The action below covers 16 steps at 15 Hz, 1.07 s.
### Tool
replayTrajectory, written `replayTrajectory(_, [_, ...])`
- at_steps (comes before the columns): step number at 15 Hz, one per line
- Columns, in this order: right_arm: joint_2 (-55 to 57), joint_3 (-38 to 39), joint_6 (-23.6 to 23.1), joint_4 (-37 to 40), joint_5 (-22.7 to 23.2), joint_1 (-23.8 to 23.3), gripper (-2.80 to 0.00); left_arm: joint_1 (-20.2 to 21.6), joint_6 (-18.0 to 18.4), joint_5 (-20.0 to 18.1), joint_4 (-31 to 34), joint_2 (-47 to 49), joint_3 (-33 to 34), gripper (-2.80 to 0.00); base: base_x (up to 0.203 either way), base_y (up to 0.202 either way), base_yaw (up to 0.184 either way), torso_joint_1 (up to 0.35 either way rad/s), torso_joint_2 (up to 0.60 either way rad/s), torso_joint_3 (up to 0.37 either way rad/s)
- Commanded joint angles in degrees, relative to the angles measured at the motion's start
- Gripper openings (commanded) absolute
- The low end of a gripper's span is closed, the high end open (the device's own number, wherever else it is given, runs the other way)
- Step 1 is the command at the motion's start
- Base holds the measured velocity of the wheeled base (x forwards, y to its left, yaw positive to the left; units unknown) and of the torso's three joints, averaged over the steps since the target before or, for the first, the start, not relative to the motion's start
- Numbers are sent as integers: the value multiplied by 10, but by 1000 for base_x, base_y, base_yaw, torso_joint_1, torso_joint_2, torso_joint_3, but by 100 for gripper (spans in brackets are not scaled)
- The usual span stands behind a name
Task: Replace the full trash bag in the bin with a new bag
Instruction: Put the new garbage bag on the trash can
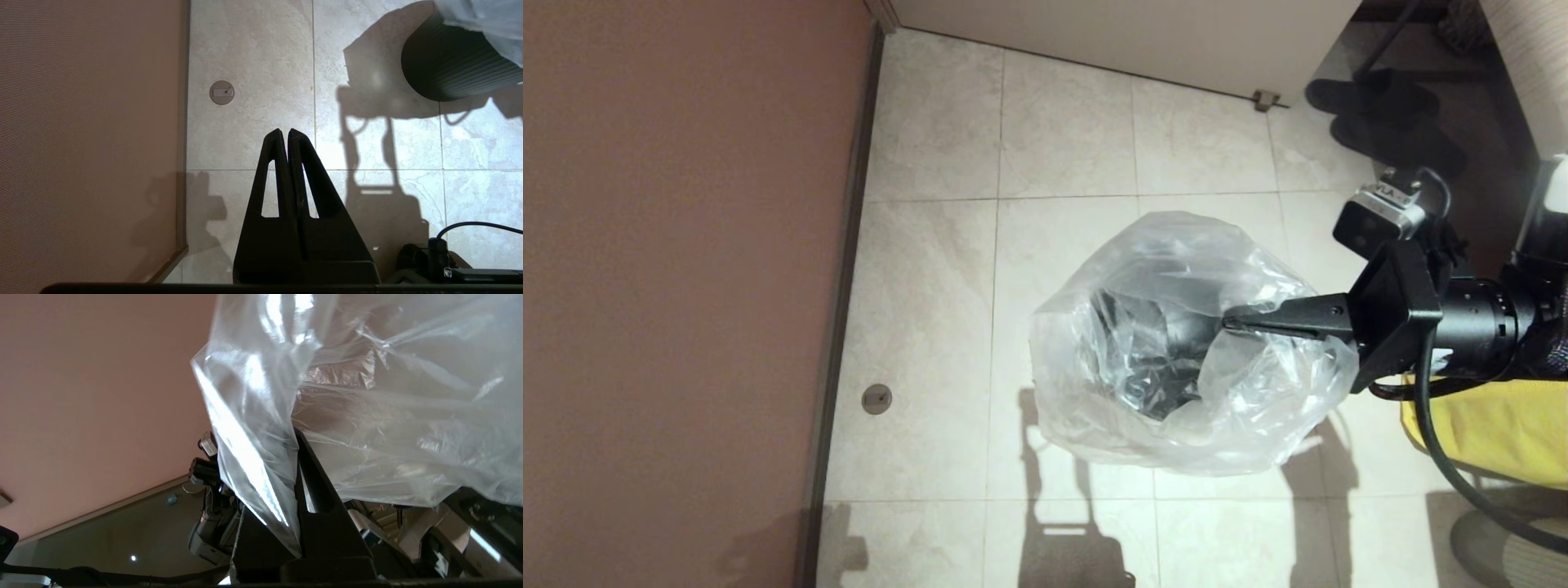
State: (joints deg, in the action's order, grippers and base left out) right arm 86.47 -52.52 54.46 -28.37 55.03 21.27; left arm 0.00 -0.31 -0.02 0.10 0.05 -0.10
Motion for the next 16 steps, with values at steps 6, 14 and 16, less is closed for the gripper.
replayTrajectory(6, [59,-53,9,-60,5,20,-280,0,0,0,0,0,0,-280,0,0,0,0,0,0])
replayTrajectory(14, [192,-52,126,-314,37,-2,-280,0,0,0,0,0,0,-280,0,0,0,0,0,0])
replayTrajectory(16, [190,-48,145,-321,44,-39,-280,0,0,0,0,0,0,-280,0,0,0,0,0,0])
